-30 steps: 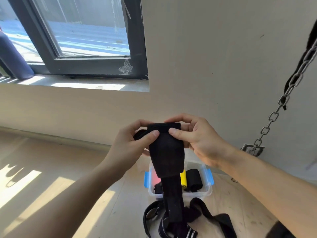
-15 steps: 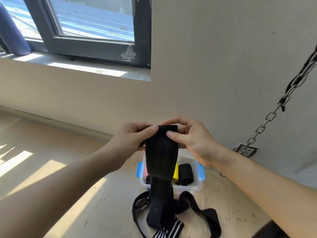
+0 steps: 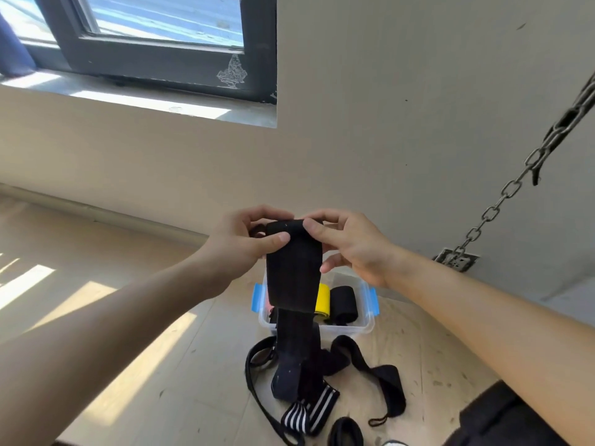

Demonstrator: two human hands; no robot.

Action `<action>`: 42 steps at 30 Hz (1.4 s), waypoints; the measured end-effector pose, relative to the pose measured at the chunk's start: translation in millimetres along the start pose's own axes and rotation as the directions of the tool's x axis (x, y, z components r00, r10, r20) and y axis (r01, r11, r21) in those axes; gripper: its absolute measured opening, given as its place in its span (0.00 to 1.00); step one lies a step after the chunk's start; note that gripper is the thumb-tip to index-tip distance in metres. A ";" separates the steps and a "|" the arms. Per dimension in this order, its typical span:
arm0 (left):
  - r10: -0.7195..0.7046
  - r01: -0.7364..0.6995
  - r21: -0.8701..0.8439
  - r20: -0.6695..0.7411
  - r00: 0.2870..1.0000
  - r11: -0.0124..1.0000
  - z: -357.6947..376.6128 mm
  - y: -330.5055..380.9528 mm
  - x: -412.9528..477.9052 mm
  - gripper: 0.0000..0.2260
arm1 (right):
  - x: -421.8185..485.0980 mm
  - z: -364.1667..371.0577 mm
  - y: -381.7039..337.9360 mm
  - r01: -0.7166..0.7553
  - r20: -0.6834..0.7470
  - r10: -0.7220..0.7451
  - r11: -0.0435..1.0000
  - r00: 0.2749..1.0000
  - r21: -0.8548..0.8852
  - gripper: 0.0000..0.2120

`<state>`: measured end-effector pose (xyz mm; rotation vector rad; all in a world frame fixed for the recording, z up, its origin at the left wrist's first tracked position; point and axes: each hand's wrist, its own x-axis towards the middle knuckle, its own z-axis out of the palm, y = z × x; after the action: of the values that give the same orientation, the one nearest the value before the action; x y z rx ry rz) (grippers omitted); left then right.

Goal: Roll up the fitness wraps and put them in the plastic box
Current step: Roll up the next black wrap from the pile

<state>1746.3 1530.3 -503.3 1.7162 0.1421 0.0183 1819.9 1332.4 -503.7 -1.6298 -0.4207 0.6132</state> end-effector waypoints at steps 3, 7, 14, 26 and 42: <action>0.011 -0.012 0.056 0.003 1.000 0.998 1.0 -1.4 -0.1 0.11 | 0.7 0.6 3.3 0.007 -0.023 -0.007 1.000 1.000 0.022 0.11; -0.073 0.072 0.075 0.015 0.997 0.995 -0.3 -2.3 1.2 0.10 | -1.8 1.5 4.0 0.054 -0.067 -0.052 0.998 0.996 0.031 0.10; -0.192 0.191 0.017 0.091 0.977 0.981 -0.3 3.2 -2.8 0.15 | -4.2 -1.1 3.1 0.195 -0.120 -0.199 0.980 0.972 -0.051 0.11; -0.173 0.178 -0.117 0.052 0.983 0.977 -0.5 0.4 -1.4 0.09 | -7.6 -0.9 2.3 0.249 -0.080 -0.262 0.959 0.962 -0.137 0.14; -0.185 0.192 -0.042 0.123 0.975 0.981 2.0 3.0 -3.7 0.18 | -10.0 -0.3 -2.2 0.082 -0.050 -0.077 0.992 0.996 0.101 0.11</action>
<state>1743.1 1527.5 -500.4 1.6393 0.2144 -0.2182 1812.3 1326.6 -500.0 -1.5189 -0.4120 0.5279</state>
